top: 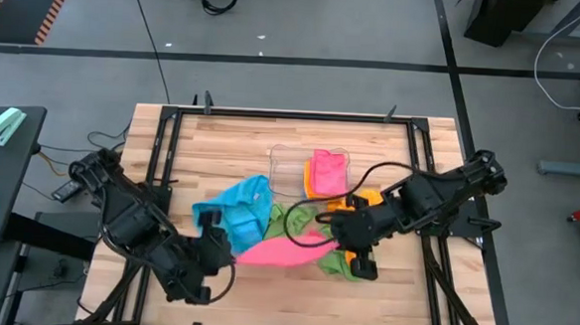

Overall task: Fold microfiber towels
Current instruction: Fold the pink microfiber cloth

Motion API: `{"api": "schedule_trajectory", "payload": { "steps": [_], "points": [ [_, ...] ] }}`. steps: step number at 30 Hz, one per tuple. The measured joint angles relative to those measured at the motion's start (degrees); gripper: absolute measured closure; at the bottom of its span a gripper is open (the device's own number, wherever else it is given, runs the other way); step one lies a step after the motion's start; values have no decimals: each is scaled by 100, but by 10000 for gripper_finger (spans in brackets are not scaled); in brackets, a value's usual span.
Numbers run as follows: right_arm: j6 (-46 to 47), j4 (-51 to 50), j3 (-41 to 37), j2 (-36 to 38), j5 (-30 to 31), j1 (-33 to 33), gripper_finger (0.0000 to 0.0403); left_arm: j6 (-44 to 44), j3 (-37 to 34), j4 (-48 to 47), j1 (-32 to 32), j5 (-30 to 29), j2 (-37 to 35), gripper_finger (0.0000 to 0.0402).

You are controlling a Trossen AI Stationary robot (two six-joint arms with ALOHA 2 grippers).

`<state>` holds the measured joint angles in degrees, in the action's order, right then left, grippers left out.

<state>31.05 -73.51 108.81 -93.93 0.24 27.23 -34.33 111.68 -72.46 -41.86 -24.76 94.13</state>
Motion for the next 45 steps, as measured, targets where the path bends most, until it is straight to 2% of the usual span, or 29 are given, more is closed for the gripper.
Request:
{"api": "schedule_trajectory", "payload": {
  "steps": [5, 7, 9, 12, 15, 21, 27, 33, 37, 39, 45],
  "points": [
    [22, 511, -195, 4, -478, 293, 395, -144, -378, 965, -269, 521, 0, 384],
    [-33, 662, -250, 4, -711, 397, 395, -246, -502, 1151, -369, 717, 7, 392],
    [-83, 714, -270, 4, -684, 460, 395, -315, -529, 1173, -440, 713, 7, 395],
    [-83, 674, -273, 4, -457, 458, 395, -403, -529, 1228, -458, 191, 38, 388],
    [-83, 659, -273, 4, -208, 449, 395, -265, -525, 1232, -454, -545, 212, 358],
    [-63, 772, -273, 4, 168, 323, 395, 516, -527, 1209, -321, -643, 765, 284],
    [198, 1638, -273, 4, 69, -42, 395, 687, -525, 919, -255, -1533, 1172, 243],
    [410, 2586, -273, 7, -560, -89, 395, 646, -525, 899, -317, -1613, 1368, 237],
    [460, 2884, -169, 5, -707, 1, 395, 403, -525, 956, -422, -1616, 1370, 237],
    [376, 2923, -45, 13, -661, 57, 395, 142, -525, 954, -453, -1611, 1370, 237],
    [175, 2900, 70, 24, 82, 61, 395, -297, -521, 957, -445, -1632, 1570, 233]
  ]
}}
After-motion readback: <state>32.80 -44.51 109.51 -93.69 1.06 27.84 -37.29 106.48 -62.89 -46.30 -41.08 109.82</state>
